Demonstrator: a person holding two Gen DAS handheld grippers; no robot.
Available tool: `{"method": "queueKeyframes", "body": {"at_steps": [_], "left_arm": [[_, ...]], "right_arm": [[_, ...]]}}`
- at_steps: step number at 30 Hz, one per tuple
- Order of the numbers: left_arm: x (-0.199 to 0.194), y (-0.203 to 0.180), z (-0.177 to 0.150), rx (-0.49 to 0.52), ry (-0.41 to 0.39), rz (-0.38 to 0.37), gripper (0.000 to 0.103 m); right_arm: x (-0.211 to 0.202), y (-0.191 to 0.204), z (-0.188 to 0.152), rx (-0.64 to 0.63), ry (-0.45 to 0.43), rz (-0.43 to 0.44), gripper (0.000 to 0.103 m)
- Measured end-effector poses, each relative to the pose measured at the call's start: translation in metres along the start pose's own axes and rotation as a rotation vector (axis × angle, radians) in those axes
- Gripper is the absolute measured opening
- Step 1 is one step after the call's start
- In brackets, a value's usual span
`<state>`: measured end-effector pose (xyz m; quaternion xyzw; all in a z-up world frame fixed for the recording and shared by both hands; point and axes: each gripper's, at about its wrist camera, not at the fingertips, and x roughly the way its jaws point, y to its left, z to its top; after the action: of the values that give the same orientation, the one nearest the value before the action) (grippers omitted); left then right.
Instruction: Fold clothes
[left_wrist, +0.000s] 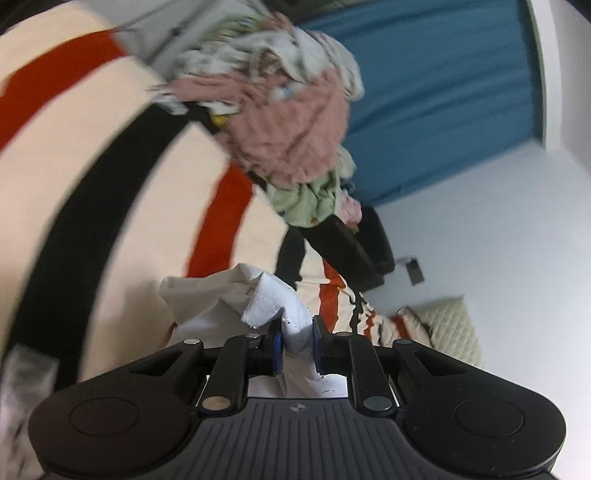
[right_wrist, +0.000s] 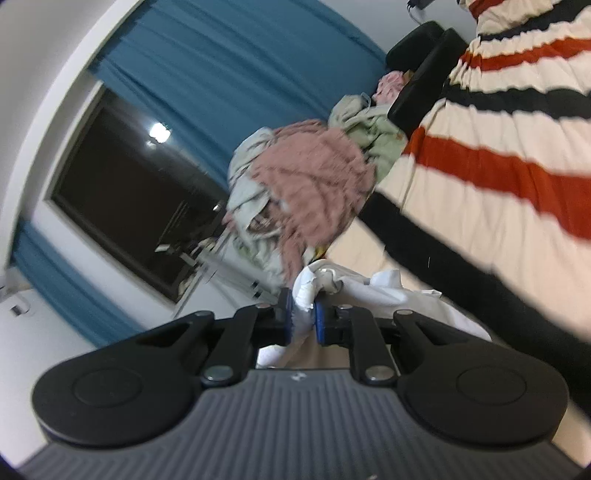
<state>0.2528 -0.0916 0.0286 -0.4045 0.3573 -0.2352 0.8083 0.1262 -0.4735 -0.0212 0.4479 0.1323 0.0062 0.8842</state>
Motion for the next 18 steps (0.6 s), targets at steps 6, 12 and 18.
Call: {"method": "queueKeyframes", "body": {"at_steps": [6,12,18], "left_arm": [[0.101,-0.056,0.030,0.213,-0.060,-0.053,0.017],[0.175,-0.022,-0.005,0.363,-0.052,0.077,0.017],[0.185,0.062,-0.069,0.470,0.110,0.245,0.024]], "right_arm": [[0.064,0.005,0.083,-0.092,-0.177,0.017,0.014],[0.107,-0.038,0.076,-0.125,-0.105,-0.142,0.014],[0.125,-0.130,-0.014,-0.047,0.174,-0.377,0.016]]}}
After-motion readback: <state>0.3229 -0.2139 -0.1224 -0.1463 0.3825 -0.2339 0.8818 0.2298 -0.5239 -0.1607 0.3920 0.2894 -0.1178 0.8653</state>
